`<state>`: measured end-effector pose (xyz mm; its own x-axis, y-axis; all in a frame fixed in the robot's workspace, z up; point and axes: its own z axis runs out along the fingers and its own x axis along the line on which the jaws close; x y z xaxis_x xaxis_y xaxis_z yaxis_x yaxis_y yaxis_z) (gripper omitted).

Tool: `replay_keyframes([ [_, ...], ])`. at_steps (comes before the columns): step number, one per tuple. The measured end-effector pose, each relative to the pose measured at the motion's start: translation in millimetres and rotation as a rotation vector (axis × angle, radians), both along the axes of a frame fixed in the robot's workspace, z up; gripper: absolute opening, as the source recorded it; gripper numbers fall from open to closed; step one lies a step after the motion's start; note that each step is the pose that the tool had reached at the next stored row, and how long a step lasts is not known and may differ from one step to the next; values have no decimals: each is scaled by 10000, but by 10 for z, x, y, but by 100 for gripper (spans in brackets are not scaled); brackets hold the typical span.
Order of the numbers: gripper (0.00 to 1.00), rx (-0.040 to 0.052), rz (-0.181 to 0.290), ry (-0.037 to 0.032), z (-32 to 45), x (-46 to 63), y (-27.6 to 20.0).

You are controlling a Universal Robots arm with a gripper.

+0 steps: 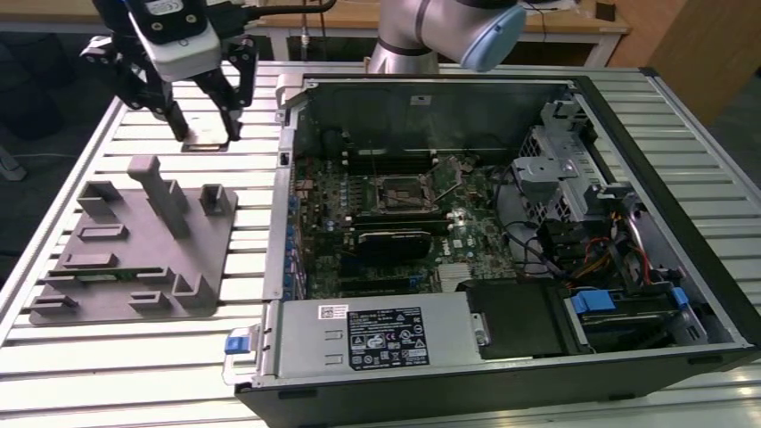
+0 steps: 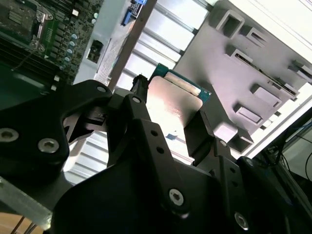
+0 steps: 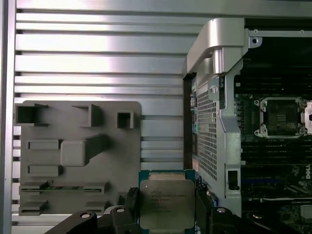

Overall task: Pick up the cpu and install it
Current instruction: 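Pick up the cpu and move it towards the insertion slot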

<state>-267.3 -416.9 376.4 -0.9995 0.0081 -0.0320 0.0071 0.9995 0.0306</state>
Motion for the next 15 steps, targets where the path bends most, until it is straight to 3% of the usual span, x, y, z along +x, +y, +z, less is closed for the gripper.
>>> replay_keyframes([
  [15,55,0,-1,1,0,324,0],
])
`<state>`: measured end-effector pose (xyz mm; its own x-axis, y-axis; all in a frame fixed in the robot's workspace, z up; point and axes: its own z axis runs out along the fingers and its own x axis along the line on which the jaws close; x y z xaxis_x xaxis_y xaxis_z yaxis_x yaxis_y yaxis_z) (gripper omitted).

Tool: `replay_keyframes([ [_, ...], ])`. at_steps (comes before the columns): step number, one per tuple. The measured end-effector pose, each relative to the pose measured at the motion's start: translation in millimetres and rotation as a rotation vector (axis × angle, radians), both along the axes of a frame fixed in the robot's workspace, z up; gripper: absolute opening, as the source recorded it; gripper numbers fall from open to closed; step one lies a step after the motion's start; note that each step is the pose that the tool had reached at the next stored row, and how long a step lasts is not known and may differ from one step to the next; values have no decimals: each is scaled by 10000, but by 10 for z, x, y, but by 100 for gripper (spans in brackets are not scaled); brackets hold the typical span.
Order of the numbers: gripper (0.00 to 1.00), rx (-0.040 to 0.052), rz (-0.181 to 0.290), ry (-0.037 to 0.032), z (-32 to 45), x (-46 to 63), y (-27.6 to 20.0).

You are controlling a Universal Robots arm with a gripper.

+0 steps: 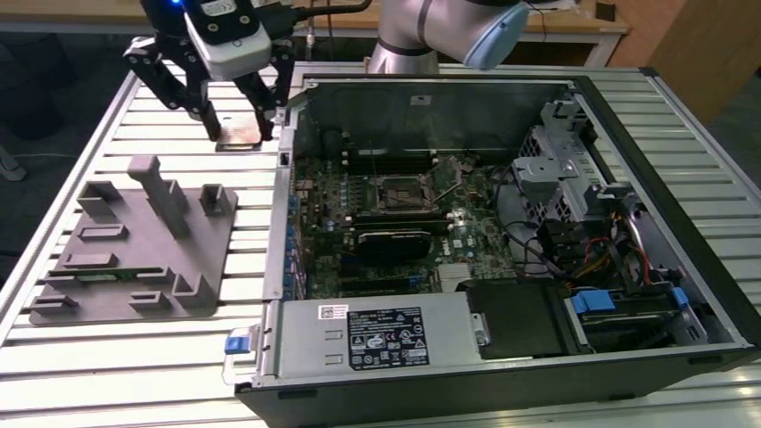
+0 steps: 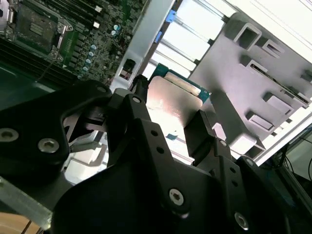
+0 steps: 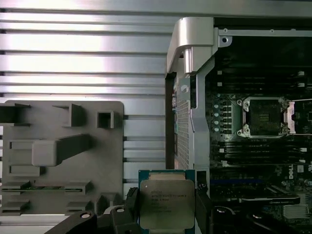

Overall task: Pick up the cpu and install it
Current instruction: 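Pick up the cpu and move it towards the insertion slot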

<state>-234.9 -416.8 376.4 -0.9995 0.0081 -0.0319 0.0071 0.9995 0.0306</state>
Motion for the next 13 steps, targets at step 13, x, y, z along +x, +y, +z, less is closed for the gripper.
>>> replay_keyframes([
  [13,55,0,1,1,0,284,0],
])
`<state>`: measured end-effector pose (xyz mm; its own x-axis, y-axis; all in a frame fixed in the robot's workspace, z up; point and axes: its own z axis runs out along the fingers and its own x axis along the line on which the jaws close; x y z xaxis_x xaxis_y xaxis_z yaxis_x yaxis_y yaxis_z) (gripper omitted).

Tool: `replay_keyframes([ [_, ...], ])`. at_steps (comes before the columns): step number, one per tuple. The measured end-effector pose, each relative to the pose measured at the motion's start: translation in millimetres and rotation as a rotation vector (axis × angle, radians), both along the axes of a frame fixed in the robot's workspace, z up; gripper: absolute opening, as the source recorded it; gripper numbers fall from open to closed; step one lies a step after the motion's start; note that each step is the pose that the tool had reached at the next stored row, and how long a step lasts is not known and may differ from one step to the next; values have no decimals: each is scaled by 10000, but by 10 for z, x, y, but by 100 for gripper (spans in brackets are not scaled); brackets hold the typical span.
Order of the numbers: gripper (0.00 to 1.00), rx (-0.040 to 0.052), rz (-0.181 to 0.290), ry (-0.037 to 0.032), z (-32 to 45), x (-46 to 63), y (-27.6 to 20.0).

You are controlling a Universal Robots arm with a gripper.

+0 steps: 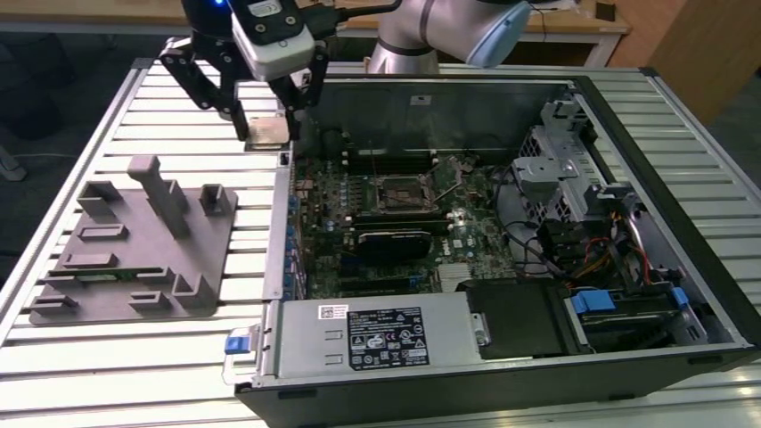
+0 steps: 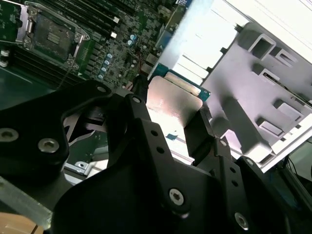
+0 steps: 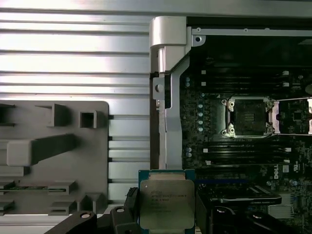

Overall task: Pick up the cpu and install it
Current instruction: 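Pick up the cpu and move it towards the insertion slot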

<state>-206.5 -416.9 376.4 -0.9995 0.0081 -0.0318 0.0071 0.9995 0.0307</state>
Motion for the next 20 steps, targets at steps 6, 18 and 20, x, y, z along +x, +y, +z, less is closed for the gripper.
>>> replay_keyframes([
  [6,55,-1,0,1,0,132,0],
  [18,55,0,0,2,0,406,0],
  [20,55,-1,0,2,0,453,0],
])
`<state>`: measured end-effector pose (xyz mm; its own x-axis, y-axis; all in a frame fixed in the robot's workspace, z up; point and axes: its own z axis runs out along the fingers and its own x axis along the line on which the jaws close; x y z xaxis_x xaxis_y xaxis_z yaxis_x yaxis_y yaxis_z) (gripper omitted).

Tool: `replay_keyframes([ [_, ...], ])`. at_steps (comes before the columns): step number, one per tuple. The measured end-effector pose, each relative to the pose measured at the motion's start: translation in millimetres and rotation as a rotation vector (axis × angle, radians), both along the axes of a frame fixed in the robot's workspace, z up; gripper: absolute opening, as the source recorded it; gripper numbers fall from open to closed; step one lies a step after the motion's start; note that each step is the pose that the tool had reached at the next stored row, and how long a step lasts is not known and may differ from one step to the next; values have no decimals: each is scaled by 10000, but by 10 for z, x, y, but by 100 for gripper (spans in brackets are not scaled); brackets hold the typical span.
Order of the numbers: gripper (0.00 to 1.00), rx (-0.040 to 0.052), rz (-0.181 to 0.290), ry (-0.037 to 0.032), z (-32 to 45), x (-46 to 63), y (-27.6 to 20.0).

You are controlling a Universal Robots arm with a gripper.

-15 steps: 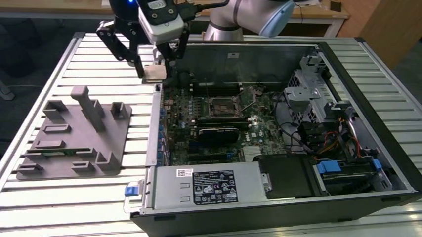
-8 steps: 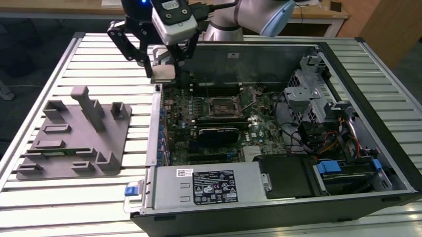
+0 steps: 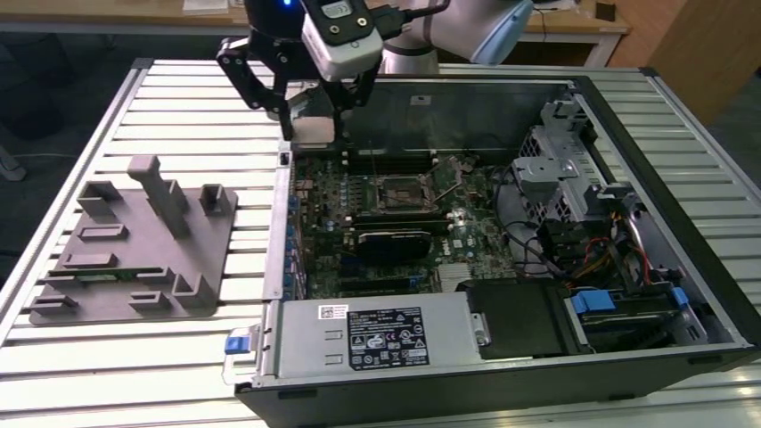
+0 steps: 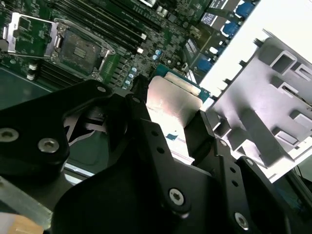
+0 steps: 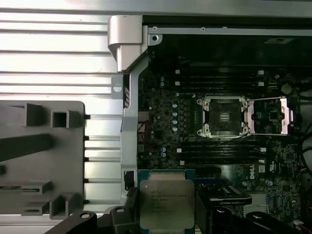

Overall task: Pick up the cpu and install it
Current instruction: 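Pick up the cpu and move it towards the insertion slot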

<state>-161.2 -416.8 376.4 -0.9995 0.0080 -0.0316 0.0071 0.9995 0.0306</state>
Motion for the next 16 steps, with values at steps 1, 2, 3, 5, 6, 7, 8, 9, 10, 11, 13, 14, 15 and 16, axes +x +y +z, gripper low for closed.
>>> replay_keyframes([
  [1,55,0,-1,0,0,23,0],
  [2,55,-1,-1,1,0,47,0],
  [3,55,0,-1,1,0,71,0],
  [5,55,0,0,0,0,117,0],
  [6,55,0,0,0,0,142,0],
  [7,55,0,1,1,0,165,0],
  [8,55,1,0,0,0,188,0],
  [9,55,0,-1,1,0,211,0],
  [10,55,1,-1,1,0,234,0],
  [11,55,1,0,1,0,257,0],
  [13,55,0,0,1,0,302,0],
  [14,55,1,0,1,0,324,0],
  [15,55,0,0,2,0,349,0],
  [16,55,0,-1,2,0,371,0],
])
